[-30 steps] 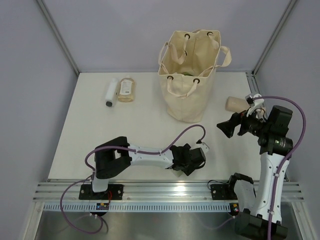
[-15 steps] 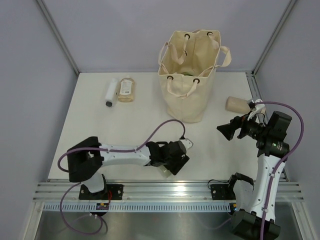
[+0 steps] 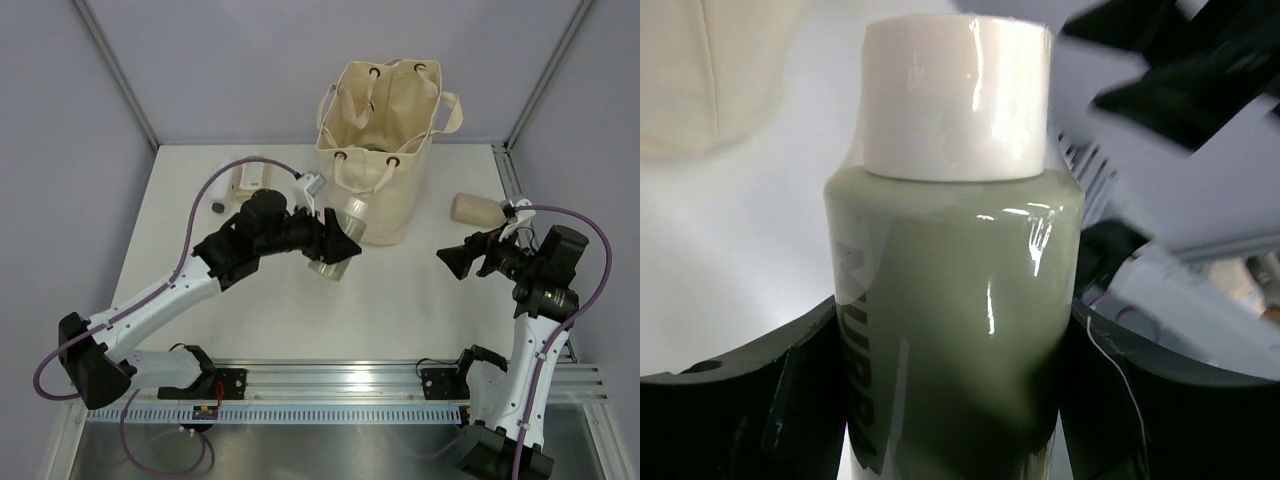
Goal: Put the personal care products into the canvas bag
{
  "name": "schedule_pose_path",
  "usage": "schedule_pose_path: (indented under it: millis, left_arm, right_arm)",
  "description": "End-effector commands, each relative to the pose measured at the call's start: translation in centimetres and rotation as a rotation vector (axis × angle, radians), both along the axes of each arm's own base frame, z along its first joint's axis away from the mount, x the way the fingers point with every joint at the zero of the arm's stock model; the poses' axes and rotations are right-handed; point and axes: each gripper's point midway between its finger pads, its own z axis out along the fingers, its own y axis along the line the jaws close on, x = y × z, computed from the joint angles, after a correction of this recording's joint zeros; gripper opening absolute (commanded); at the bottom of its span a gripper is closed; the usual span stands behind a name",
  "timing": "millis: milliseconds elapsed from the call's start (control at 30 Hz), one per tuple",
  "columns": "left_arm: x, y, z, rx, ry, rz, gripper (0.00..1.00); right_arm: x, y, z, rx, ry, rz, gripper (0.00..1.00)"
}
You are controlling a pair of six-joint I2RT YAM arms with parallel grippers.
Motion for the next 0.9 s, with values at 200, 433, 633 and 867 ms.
schedule_pose_path:
  millis: [200,433,633,867]
  left_arm:
    - [12.4,0.0,26.5,-0.605,-0.330,0.225,0.00]
    - [25.1,-4.6,27.8,-0.618,-0.413,0.291,0.00]
    - [31.4,-5.5,19.6,-0.445,-0.397,0.423,0.00]
    - [30.6,-7.2,13.3,-0.272,-0.330,0.385,0.36]
  right_arm:
    - [0.1,0.0,0.7,0.010,-0.034,0.006,0.99]
    - [-0.1,0.1,0.8,0.023,-0.041,0.008,1.00]
    - [-0.1,0.0,1.2,0.028,-0.058,0.001,0.99]
    - [-0.3,0.1,1.3,0.037,-0.068,-0.003,0.99]
